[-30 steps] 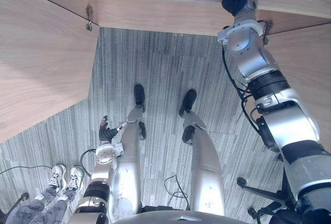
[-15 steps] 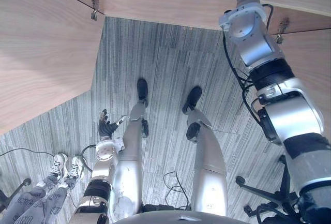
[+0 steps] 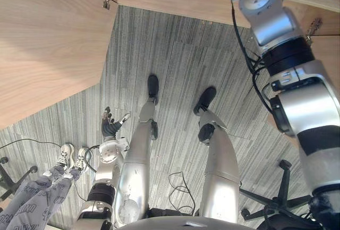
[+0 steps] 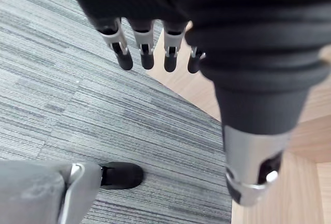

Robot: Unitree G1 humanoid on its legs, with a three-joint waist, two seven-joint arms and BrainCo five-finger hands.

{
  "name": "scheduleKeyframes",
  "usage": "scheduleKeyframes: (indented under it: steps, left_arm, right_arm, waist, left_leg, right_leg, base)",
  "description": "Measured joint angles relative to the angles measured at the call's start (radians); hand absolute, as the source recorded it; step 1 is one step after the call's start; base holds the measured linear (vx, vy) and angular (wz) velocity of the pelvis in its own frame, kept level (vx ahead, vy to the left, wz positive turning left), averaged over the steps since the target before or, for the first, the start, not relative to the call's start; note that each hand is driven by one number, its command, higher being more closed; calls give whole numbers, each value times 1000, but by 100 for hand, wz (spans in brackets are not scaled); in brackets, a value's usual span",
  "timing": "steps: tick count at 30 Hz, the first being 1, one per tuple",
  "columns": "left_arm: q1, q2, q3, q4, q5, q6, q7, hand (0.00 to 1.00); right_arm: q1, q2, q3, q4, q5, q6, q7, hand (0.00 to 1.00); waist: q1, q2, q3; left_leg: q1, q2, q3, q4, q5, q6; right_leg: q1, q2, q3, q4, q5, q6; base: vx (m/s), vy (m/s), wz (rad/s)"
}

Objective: Walk over to the cabinet, pick up the folder, carry it to the office cabinet, place the folder inside the office cabinet, then close the office cabinet door

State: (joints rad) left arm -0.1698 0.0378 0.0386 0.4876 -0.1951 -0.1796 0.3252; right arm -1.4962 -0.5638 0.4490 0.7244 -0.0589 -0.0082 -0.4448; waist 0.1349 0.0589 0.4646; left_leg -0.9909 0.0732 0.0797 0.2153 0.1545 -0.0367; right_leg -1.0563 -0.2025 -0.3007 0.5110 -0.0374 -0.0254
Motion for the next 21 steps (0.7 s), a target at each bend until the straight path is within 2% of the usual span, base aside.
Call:
scheduleKeyframes:
  steps: [6, 13, 16, 21]
  left_arm:
    - [1, 0, -1, 2, 0, -1, -3, 0]
    - [2, 0, 0, 4, -1, 3, -10, 0]
    - [3, 0, 1, 5, 0, 12, -11, 0]
    - [6, 0, 4, 3, 1, 24, -13, 0]
  right_arm:
    - [-17, -40, 11, 27, 126, -17, 29, 100]
    - [24, -46, -17, 2, 180, -22, 30, 100]
    - [142, -38, -76, -114, 179, -35, 29, 100]
    - [396, -16, -193, -429, 170, -55, 19, 100]
  waist:
    - [-4, 0, 0]
    - [-17, 0, -1]
    - [-23, -1, -1]
    - [-34, -2, -1]
  left_leg:
    - [18, -5, 2, -26, 21, -1]
    - [36, -2, 3, -8, 21, 0]
    - [53, 5, 3, 17, 9, 3]
    - [102, 18, 6, 42, -13, 4]
  right_leg:
    - [-1, -5, 3, 11, -1, -2]
    - [21, -3, 6, 18, 0, -3]
    - [49, 3, 5, 17, 1, -4]
    - [115, 20, 8, -5, 3, -1]
  base:
    - [-5, -46, 3]
    - [-19, -52, -2]
    - [-24, -46, -6]
    - [-23, -49, -10]
